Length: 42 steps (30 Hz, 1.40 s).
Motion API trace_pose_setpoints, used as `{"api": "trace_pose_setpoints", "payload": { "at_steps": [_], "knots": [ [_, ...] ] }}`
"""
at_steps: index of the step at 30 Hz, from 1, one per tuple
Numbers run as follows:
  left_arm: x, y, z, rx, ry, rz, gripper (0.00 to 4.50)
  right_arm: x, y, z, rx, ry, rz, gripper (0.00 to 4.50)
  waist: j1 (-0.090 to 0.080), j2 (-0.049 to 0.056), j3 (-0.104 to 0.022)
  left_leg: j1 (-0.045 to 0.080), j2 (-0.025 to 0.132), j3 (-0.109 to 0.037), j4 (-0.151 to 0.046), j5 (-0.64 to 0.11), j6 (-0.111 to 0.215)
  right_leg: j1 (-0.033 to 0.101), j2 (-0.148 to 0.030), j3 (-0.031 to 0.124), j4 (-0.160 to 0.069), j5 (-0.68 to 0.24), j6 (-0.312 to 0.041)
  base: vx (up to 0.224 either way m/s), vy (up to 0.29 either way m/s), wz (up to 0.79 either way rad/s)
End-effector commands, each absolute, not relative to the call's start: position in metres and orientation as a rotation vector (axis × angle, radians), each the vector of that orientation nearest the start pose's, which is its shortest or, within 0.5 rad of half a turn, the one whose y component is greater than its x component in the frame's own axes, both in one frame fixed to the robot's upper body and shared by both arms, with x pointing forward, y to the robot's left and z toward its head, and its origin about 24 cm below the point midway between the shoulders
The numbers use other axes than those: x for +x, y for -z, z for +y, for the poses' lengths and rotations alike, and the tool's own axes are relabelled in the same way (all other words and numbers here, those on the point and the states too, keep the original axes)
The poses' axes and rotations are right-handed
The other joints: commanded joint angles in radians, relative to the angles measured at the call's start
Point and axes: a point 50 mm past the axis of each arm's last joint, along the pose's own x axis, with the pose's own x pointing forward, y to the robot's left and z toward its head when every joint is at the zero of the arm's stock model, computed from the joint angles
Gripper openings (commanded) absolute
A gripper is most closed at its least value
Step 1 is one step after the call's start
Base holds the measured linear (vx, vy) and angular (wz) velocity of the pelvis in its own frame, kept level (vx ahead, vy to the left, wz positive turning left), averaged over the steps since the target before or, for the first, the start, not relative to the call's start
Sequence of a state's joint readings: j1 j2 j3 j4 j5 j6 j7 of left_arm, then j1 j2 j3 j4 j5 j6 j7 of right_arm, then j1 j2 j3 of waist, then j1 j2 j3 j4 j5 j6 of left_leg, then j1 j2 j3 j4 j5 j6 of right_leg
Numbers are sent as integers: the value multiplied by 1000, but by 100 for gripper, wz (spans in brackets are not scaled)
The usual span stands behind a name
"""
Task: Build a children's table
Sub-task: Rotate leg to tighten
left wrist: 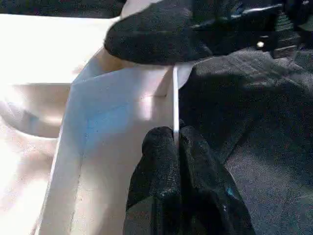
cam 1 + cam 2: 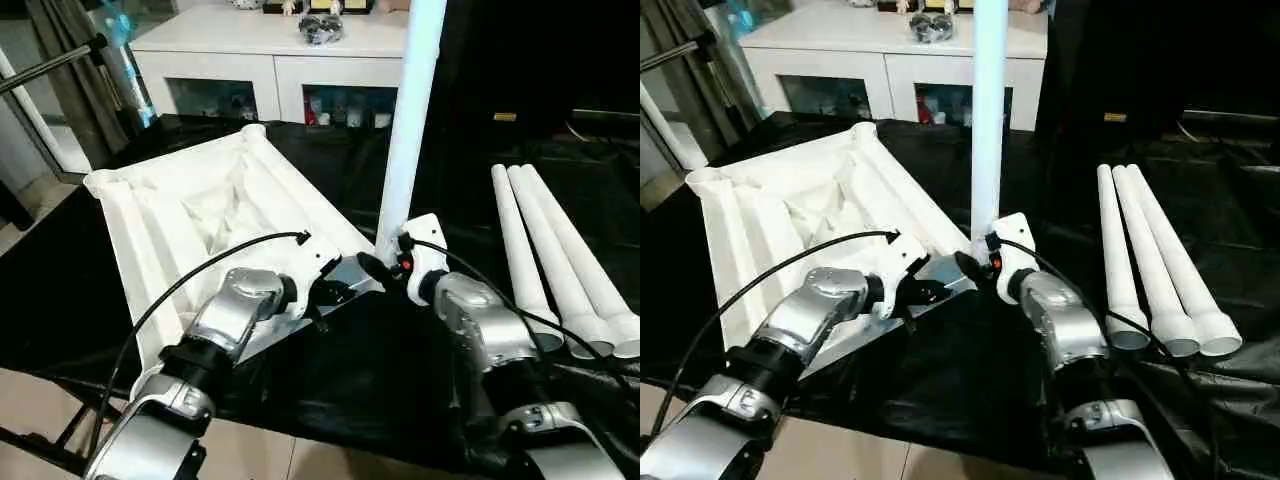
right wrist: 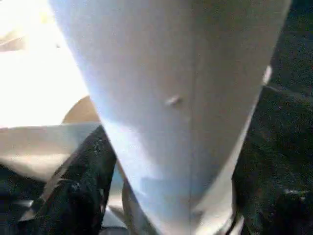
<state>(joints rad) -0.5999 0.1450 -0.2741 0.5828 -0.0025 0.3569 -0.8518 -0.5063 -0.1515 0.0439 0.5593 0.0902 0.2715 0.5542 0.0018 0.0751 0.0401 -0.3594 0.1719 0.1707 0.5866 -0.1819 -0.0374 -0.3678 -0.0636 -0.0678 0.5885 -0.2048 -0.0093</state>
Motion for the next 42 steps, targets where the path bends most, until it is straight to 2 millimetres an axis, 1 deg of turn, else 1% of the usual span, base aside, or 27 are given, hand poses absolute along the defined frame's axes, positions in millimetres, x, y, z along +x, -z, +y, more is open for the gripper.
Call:
{"api": "trace_pose_setpoints", "payload": {
  "at_steps": [1,2,3,4,6,7,9,10,11,12,14,15,16,17,18,19,20,23,25,33,35,36,37,39,40,41,42],
  "knots": [
    [315,-49,59,202,1216,426,0,318,-18,-113,-12,-761,449,376,4,-8,-44,4,57,-30,-84,-377,17,18,-90,53,-95,-367,-177,0,0,0],
    [313,-48,61,210,1242,424,0,318,-21,-120,-54,-783,430,376,5,-8,-47,4,57,-28,-82,-352,22,19,-89,54,-91,-324,-191,0,0,0],
    [312,-48,65,213,1266,426,0,317,-25,-126,-75,-816,411,376,9,0,-53,2,58,-25,-78,-303,32,23,-90,53,-83,-241,-216,0,0,0],
    [311,-48,67,215,1279,427,0,317,-27,-130,-86,-836,400,376,11,-5,-56,0,58,-23,-74,-275,43,27,-88,53,-81,-196,-223,0,0,0],
    [308,-49,71,214,1311,430,0,313,-33,-136,-97,-904,385,376,21,-7,-62,-9,56,-18,-62,-168,93,34,-87,52,-62,-49,-257,0,0,0],
    [304,-48,78,217,1364,440,0,302,-39,-144,-112,-1031,395,376,34,-7,-65,-13,58,-17,-58,-121,123,39,-86,49,-54,10,-262,0,0,0],
    [304,-48,78,217,1364,440,0,302,-39,-144,-112,-1031,395,376,45,-4,-66,-13,61,-15,-53,-82,152,33,-85,47,-45,73,-274,0,0,0],
    [302,-48,81,221,1379,449,0,300,-39,-147,-117,-1058,409,376,47,-4,-65,-13,61,-15,-53,-83,155,31,-84,45,-46,68,-276,0,0,0],
    [301,-47,83,222,1392,454,0,299,-40,-149,-120,-1070,415,376,51,-6,-68,-13,61,-16,-51,-79,152,34,-84,44,-43,58,-276,0,0,0],
    [299,-47,85,219,1414,459,0,297,-40,-151,-119,-1091,424,376,54,-5,-67,-14,63,-17,-51,-80,151,32,-84,44,-44,45,-275,0,0,0],
    [297,-48,87,215,1430,461,0,296,-41,-152,-118,-1110,428,376,56,-4,-62,-12,64,-16,-55,-119,136,28,-84,43,-50,-18,-272,0,0,0],
    [295,-49,87,208,1450,461,0,294,-42,-153,-113,-1135,435,376,56,-9,-60,-10,66,-16,-59,-149,120,28,-83,43,-55,-67,-267,0,0,0],
    [295,-49,87,208,1450,461,0,294,-42,-153,-113,-1135,435,359,58,-7,-59,-9,66,-17,-60,-159,112,29,-84,44,-55,-87,-264,0,0,0],
    [292,-52,88,195,1489,472,0,288,-43,-152,-97,-1199,459,359,57,-9,-57,-8,66,-16,-61,-173,101,27,-84,46,-60,-115,-257,0,0,0],
    [292,-52,88,195,1489,472,0,288,-43,-152,-97,-1199,459,348,58,-9,-58,-8,67,-17,-62,-169,96,30,-84,46,-57,-112,-255,0,0,0],
    [290,-53,89,192,1509,480,0,286,-43,-152,-87,-1224,479,348,60,-7,-58,-7,67,-16,-61,-158,100,27,-83,47,-56,-107,-254,0,0,0],
    [288,-53,90,191,1525,488,0,284,-43,-151,-74,-1245,494,331,61,-9,-59,-8,66,-16,-60,-154,100,28,-83,48,-56,-102,-255,0,0,0],
    [287,-53,91,191,1524,489,0,282,-43,-150,-63,-1261,500,315,62,-10,-60,-9,65,-16,-58,-139,103,27,-85,47,-55,-88,-258,0,0,0],
    [287,-52,92,192,1521,492,0,280,-42,-149,-55,-1275,508,281,65,-10,-61,-10,64,-16,-57,-131,102,27,-84,47,-54,-89,-257,0,0,0],
    [294,-49,91,218,1440,487,0,275,-36,-144,-46,-1283,524,260,69,-7,-61,-7,64,-16,-56,-134,95,26,-84,47,-55,-94,-248,0,0,0],
    [305,-46,84,211,1305,480,0,280,-26,-138,-46,-1165,521,257,70,-9,-55,-3,62,-15,-60,-170,76,23,-85,47,-64,-155,-242,0,0,0],
    [308,-46,82,209,1272,478,0,282,-22,-136,-48,-1115,524,256,66,-8,-51,-2,60,-14,-63,-202,62,21,-86,49,-71,-213,-232,0,0,0],
    [313,-45,77,205,1217,475,0,287,-17,-134,-46,-1032,539,254,58,-9,-43,0,57,-18,-69,-257,37,22,-86,46,-78,-306,-214,0,0,0],
    [318,-45,72,193,1160,476,0,292,-11,-130,-48,-955,550,252,49,-10,-37,9,54,-21,-73,-319,14,19,-86,44,-89,-414,-187,0,0,0],
    [323,-46,67,171,1086,476,0,298,-5,-125,-21,-846,570,251,35,-6,-32,18,53,-24,-75,-381,-11,11,-87,44,-98,-497,-164,0,0,0],
    [327,-46,61,160,1041,474,0,304,1,-120,7,-742,592,251,30,-7,-29,20,51,-28,-76,-410,-21,11,-87,41,-100,-532,-153,0,0,0],
    [327,-46,61,160,1039,474,0,304,1,-119,10,-734,594,250,16,-8,-29,24,46,-35,-76,-450,-33,9,-89,36,-107,-593,-128,0,0,0]
  ]
}}
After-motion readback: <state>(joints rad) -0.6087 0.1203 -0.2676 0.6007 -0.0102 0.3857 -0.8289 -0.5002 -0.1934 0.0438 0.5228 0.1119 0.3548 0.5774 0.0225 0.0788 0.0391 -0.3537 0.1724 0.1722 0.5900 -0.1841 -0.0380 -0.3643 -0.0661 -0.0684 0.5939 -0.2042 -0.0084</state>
